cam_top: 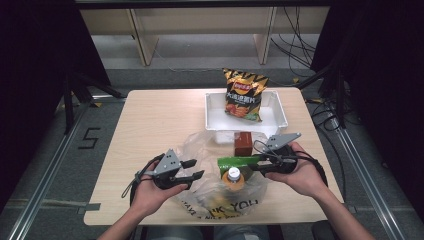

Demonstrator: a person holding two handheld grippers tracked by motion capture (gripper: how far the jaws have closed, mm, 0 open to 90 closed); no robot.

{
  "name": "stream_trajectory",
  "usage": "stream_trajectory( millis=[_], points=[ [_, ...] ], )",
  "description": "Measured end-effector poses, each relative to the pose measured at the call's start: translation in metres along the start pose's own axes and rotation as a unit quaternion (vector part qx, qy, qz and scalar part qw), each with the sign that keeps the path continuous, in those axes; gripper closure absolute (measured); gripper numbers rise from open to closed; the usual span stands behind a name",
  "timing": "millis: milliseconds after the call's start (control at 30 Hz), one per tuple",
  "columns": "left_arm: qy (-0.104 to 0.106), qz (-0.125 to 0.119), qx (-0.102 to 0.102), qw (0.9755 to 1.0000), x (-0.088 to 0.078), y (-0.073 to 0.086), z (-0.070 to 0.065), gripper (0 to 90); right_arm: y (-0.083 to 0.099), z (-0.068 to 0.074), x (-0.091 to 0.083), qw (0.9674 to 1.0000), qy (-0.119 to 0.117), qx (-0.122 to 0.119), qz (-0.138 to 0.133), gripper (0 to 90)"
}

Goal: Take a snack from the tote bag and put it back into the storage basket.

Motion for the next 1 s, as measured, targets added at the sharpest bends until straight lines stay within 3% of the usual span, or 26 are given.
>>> stream_trajectory(
  millis=[133,267,333,467,567,633,667,700,733,800,867,900,1000],
  points=[
    [0.037,-0.003,-0.012,0.9992,-0.006,-0.004,-0.01,48.8,0.001,0.001,0.0,1.0,0.005,-0.001,0.0,64.6],
    [0.082,0.003,-0.011,0.9965,-0.005,-0.006,-0.023,45.5,0.001,0.001,0.0,1.0,0.003,0.002,0.002,64.7],
    [0.098,0.015,0.002,0.9951,0.0,-0.004,-0.029,41.7,0.0,0.001,0.001,1.0,0.002,0.003,-0.002,64.7],
    [0.104,0.042,0.031,0.9932,0.013,0.003,-0.039,40.8,0.0,0.002,0.002,0.9999,0.007,0.006,-0.008,65.3],
    [0.099,0.064,0.056,0.9914,0.02,0.009,-0.042,52.9,0.001,0.001,0.0,1.0,0.001,0.0,0.001,68.2],
    [0.102,0.072,0.061,0.9903,0.025,0.014,-0.044,65.1,0.001,0.002,0.0,1.0,0.004,0.005,-0.003,71.9],
    [0.112,0.076,0.053,0.9894,0.028,0.017,-0.045,70.2,0.0,0.002,-0.001,1.0,-0.002,0.004,-0.002,73.7],
    [0.118,0.08,0.057,0.9882,0.029,0.019,-0.046,74.5,0.001,0.001,-0.002,1.0,-0.001,-0.005,-0.001,75.1],
    [0.119,0.086,0.053,0.9878,0.031,0.021,-0.048,77.5,0.0,0.004,-0.002,1.0,-0.002,0.006,0.0,75.9],
    [0.129,0.098,0.053,0.9853,0.034,0.026,-0.051,81.4,0.001,0.003,-0.001,0.9999,-0.003,-0.01,-0.004,77.2],
    [0.132,0.112,0.054,0.9833,0.038,0.032,-0.055,83.1,0.0,0.005,-0.001,1.0,-0.005,-0.002,-0.005,77.9],
    [0.136,0.125,0.061,0.9809,0.041,0.034,-0.055,83.3,0.0,0.006,-0.001,1.0,-0.002,-0.002,-0.006,78.2],
    [0.133,0.138,0.059,0.9798,0.047,0.043,-0.058,83.3,0.0,0.007,0.0,0.9999,0.002,0.0,-0.012,79.6]
  ],
)
Point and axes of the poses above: each handheld gripper's, and its own axes: x roughly forward along the jaws, y roughly out of its underside, z roughly to its left, the point moved 1 cm from there along x, roughly forward along the jaws, and after that the axes turned 14 degrees about -x, right-handed, at the moved point
